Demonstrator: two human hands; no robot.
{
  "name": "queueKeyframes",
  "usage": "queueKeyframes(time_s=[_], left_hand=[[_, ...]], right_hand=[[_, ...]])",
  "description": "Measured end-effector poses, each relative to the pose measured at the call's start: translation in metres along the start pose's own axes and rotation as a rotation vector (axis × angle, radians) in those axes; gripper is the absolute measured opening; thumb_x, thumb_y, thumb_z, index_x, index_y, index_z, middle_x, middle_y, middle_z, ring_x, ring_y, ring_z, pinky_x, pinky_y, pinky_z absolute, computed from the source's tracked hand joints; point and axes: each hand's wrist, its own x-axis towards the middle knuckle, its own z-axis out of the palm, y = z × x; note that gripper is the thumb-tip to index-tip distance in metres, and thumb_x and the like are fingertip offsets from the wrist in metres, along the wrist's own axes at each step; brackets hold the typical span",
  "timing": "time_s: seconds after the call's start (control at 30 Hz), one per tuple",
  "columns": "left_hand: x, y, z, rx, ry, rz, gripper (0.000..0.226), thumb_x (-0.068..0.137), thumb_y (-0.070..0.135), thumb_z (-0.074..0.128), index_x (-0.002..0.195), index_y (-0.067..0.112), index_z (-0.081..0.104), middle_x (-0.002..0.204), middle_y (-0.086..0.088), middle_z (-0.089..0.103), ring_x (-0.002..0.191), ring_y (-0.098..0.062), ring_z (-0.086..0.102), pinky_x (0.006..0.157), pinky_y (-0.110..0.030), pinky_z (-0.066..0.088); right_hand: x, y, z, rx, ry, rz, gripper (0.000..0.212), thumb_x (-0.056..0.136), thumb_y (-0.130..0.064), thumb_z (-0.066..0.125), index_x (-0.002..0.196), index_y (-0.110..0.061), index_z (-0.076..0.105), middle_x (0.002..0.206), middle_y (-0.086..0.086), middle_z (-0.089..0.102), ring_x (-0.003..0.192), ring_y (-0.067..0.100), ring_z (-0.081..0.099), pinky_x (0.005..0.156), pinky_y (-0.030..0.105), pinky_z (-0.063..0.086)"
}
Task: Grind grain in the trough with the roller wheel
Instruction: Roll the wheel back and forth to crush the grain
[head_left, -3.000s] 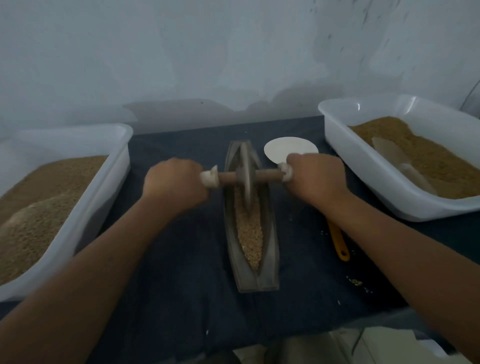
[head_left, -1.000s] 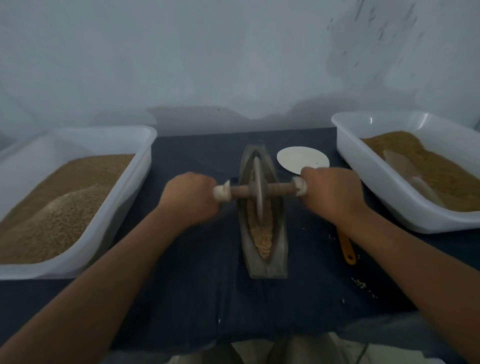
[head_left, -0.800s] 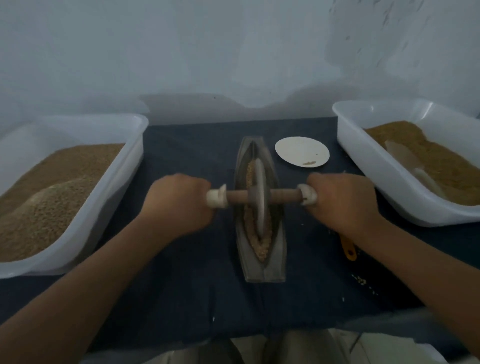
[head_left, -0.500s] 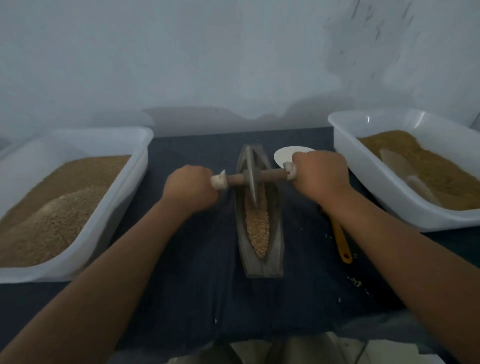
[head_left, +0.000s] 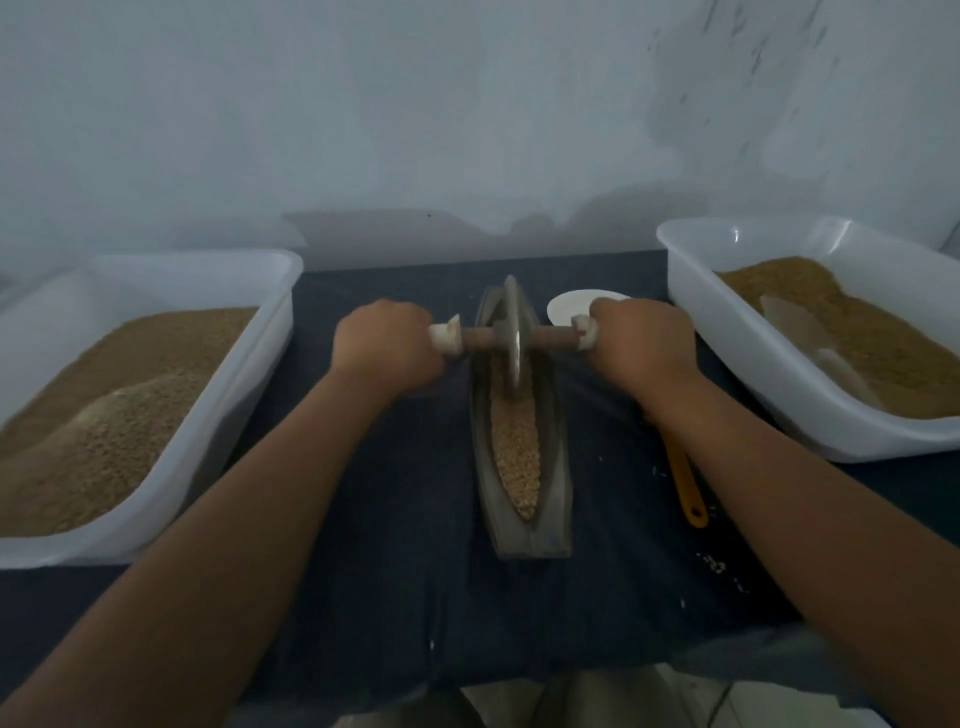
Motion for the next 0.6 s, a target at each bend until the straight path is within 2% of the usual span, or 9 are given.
queueKeyframes(time_s=[0.1,0.17,0.23,0.27,0.33,0.43,0.53,0.6], left_hand=[[-0.027,-0.007,-0.001,0.032,-0.034,0.042,0.033,0.086,0.052,0.057,0.066,0.026,0.049,0.076,0.004,0.064,0.070,-0.026,0.062,0.063,-0.033,0.046],[-0.067,-0.016,0.004,0.054,0.076,0.145,0.037,0.082,0.057,0.050,0.061,0.028,0.042,0.061,0.010,0.052,0.056,-0.022,0.056,0.053,-0.029,0.038],[-0.099,-0.021,0.006,0.037,0.200,0.229,0.041,0.077,0.058,0.053,0.057,0.031,0.030,0.050,0.015,0.036,0.041,-0.016,0.041,0.047,-0.021,0.024],[-0.104,-0.025,0.008,0.025,0.238,0.240,0.045,0.077,0.057,0.056,0.057,0.033,0.025,0.049,0.016,0.032,0.039,-0.017,0.039,0.047,-0.021,0.023],[-0.094,-0.024,0.016,0.014,0.217,0.192,0.045,0.080,0.056,0.058,0.057,0.032,0.028,0.052,0.015,0.034,0.044,-0.024,0.047,0.050,-0.026,0.031],[-0.043,-0.012,0.016,0.010,0.109,0.057,0.035,0.082,0.049,0.062,0.062,0.027,0.044,0.062,0.010,0.048,0.065,-0.029,0.064,0.059,-0.032,0.044],[-0.002,-0.001,0.005,-0.001,0.052,0.014,0.033,0.082,0.048,0.063,0.065,0.025,0.048,0.073,0.003,0.060,0.071,-0.030,0.063,0.062,-0.033,0.046],[-0.003,0.002,-0.003,0.040,0.050,0.041,0.036,0.084,0.050,0.061,0.065,0.025,0.046,0.073,0.002,0.060,0.070,-0.029,0.062,0.062,-0.034,0.046]], right_hand=[[-0.027,0.004,-0.004,-0.050,-0.049,-0.013,0.031,0.096,-0.042,0.054,0.072,-0.027,0.042,0.062,-0.007,0.051,0.051,0.014,0.046,0.050,0.031,0.042],[-0.062,0.007,-0.011,-0.051,0.006,-0.080,0.029,0.088,-0.048,0.055,0.069,-0.031,0.041,0.055,-0.012,0.040,0.045,0.009,0.039,0.045,0.030,0.044],[-0.089,0.009,-0.018,0.002,0.099,-0.149,0.030,0.083,-0.053,0.051,0.066,-0.031,0.039,0.053,-0.015,0.030,0.042,0.006,0.031,0.040,0.026,0.038],[-0.093,0.011,-0.019,0.034,0.142,-0.174,0.031,0.083,-0.054,0.049,0.065,-0.031,0.040,0.053,-0.014,0.030,0.042,0.008,0.031,0.040,0.025,0.034],[-0.082,0.011,-0.014,0.085,0.161,-0.194,0.035,0.088,-0.053,0.048,0.064,-0.028,0.045,0.053,-0.010,0.040,0.043,0.015,0.040,0.041,0.028,0.037],[-0.040,0.004,0.000,0.019,0.117,-0.098,0.036,0.097,-0.046,0.050,0.070,-0.021,0.051,0.060,-0.002,0.052,0.051,0.023,0.050,0.049,0.034,0.047],[-0.005,0.002,0.009,0.015,0.070,0.008,0.035,0.101,-0.042,0.050,0.074,-0.020,0.050,0.066,0.001,0.057,0.057,0.025,0.052,0.053,0.032,0.040],[-0.009,0.004,0.010,0.016,0.005,0.023,0.033,0.101,-0.041,0.050,0.074,-0.021,0.049,0.066,-0.002,0.056,0.058,0.022,0.053,0.053,0.032,0.042]])
